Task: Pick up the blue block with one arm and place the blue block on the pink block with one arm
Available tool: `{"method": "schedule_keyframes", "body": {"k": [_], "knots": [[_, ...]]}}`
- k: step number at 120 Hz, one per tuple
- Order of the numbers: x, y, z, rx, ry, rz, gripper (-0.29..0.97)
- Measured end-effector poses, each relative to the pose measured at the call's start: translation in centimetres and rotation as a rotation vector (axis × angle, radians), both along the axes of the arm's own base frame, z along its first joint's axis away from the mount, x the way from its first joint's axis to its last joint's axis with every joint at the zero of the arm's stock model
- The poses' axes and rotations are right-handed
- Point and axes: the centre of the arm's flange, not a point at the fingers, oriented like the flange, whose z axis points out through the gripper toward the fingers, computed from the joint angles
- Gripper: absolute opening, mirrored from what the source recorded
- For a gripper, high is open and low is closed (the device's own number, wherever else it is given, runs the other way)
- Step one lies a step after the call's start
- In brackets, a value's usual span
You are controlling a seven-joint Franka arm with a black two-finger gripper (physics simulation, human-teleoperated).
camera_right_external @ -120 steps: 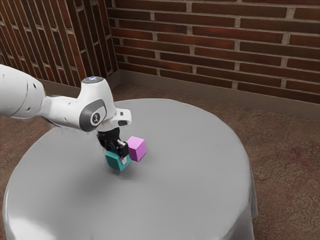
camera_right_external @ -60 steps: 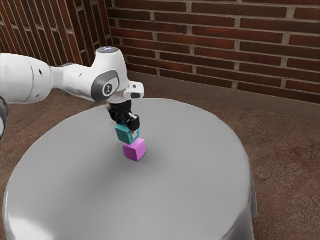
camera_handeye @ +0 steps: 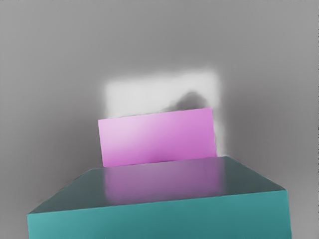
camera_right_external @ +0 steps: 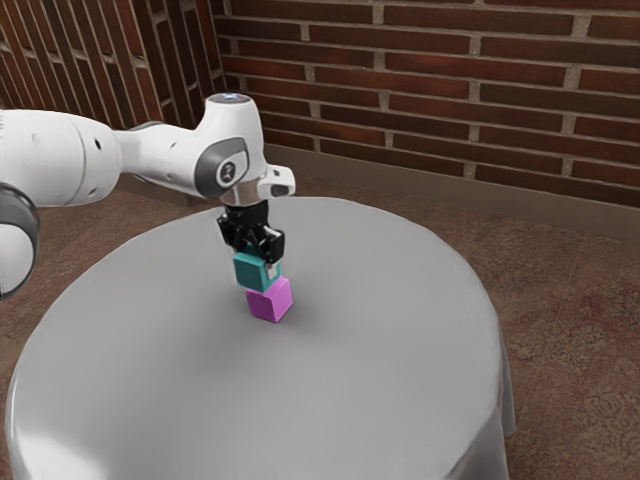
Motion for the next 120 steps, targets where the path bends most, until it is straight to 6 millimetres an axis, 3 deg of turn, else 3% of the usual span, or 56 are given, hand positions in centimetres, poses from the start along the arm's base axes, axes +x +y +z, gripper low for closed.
{"method": "schedule_keyframes", "body": {"k": [67, 120], "knots": [[0.9, -0.1, -1.6, 0.003, 0.019, 0.035, 0.32], [1.2, -0.1, -1.3, 0.005, 0.008, 0.042, 0.32]]}}
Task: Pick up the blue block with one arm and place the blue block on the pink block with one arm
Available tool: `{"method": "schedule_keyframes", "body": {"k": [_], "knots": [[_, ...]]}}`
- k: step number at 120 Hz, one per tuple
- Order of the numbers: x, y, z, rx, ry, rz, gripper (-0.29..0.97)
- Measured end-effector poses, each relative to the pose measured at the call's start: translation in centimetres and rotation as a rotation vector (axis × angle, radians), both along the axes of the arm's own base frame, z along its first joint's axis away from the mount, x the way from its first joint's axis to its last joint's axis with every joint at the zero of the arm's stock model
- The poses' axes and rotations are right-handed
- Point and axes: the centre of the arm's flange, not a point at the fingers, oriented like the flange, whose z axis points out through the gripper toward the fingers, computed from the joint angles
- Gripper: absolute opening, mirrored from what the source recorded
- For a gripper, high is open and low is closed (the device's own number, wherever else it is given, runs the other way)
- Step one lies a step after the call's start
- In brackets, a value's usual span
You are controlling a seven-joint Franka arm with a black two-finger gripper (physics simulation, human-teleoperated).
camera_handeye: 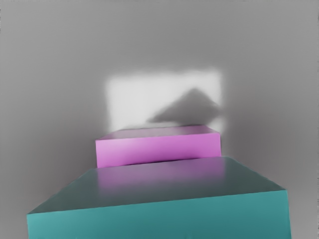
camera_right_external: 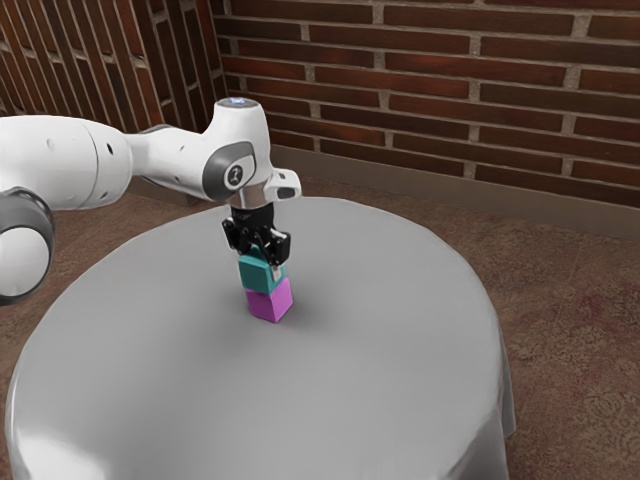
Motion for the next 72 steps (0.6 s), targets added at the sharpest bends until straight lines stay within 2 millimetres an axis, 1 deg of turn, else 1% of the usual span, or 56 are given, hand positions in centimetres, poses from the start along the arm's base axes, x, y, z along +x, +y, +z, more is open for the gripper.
{"method": "schedule_keyframes", "body": {"k": [15, 25, 35, 58, 62, 65, 72], "knots": [[0.1, 0.0, 0.1, 0.0, -0.003, 0.0, 0.32], [0.1, -0.1, 0.0, -0.004, -0.002, 0.0, 0.43], [0.1, -0.1, 0.0, -0.008, -0.002, -0.001, 0.51], [0.1, -0.1, 0.1, -0.011, -0.004, -0.005, 0.61], [0.1, -0.1, 0.6, -0.011, -0.01, -0.006, 0.62], [0.0, -0.1, 1.4, -0.01, -0.021, -0.007, 0.63], [-0.6, -0.2, 5.1, -0.005, -0.065, -0.012, 0.64]]}}
